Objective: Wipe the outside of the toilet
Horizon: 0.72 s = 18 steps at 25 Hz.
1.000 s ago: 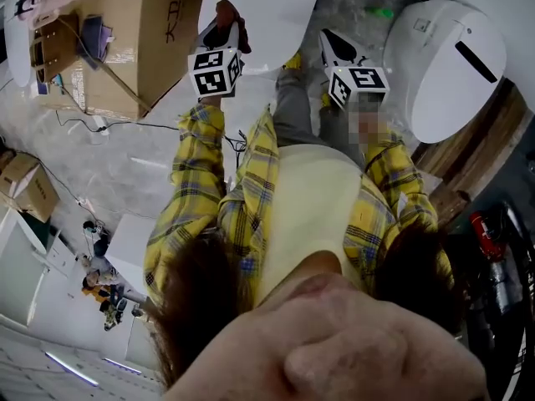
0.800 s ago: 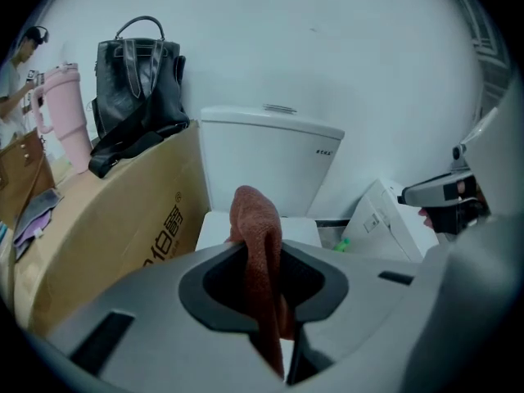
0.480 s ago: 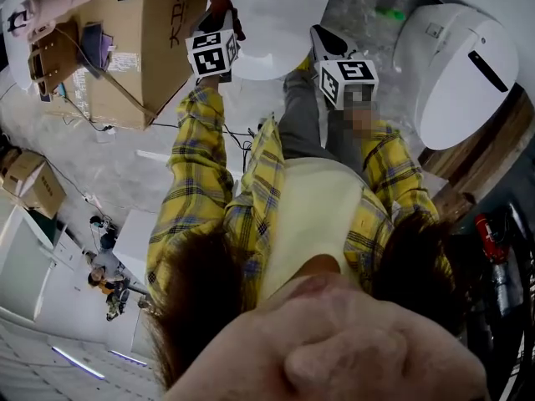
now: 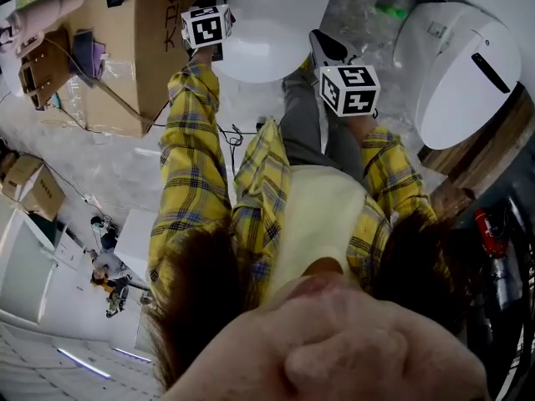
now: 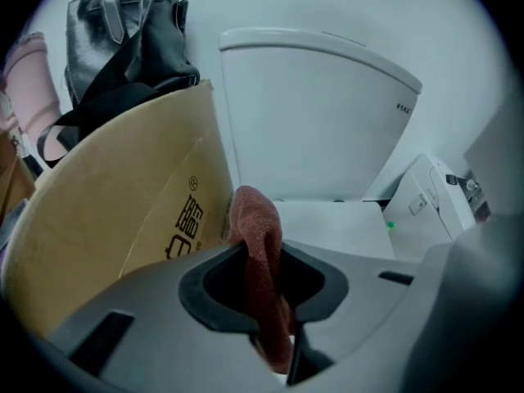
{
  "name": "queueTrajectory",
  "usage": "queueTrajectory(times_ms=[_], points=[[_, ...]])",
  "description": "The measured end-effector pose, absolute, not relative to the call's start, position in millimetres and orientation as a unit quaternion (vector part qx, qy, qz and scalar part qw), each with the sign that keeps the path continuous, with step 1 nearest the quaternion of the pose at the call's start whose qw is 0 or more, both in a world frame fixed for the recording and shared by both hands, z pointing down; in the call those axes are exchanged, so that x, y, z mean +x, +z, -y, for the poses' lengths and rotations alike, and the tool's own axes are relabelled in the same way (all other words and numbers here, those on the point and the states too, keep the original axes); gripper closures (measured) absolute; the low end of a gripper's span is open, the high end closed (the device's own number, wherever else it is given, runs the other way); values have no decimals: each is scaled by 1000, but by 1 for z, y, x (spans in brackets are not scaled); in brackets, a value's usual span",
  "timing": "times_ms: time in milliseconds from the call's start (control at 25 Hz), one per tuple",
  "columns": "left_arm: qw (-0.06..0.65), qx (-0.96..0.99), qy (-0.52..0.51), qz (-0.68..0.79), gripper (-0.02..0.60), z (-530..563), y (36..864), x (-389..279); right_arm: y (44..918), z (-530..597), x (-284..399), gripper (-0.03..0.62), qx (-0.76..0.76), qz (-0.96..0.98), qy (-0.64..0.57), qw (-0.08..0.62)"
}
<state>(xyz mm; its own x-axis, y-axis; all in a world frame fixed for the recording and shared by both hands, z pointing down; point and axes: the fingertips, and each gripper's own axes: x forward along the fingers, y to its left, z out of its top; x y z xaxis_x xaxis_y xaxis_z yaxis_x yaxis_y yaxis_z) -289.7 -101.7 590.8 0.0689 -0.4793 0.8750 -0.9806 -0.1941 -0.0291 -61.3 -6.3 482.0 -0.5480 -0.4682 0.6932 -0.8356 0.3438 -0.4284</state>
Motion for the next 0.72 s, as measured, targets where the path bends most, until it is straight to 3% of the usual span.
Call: queueTrajectory(times_ms=[720], points=[[369, 616, 427, 550, 500, 133, 667, -267, 507, -4, -33, 569, 440, 753, 428, 235]])
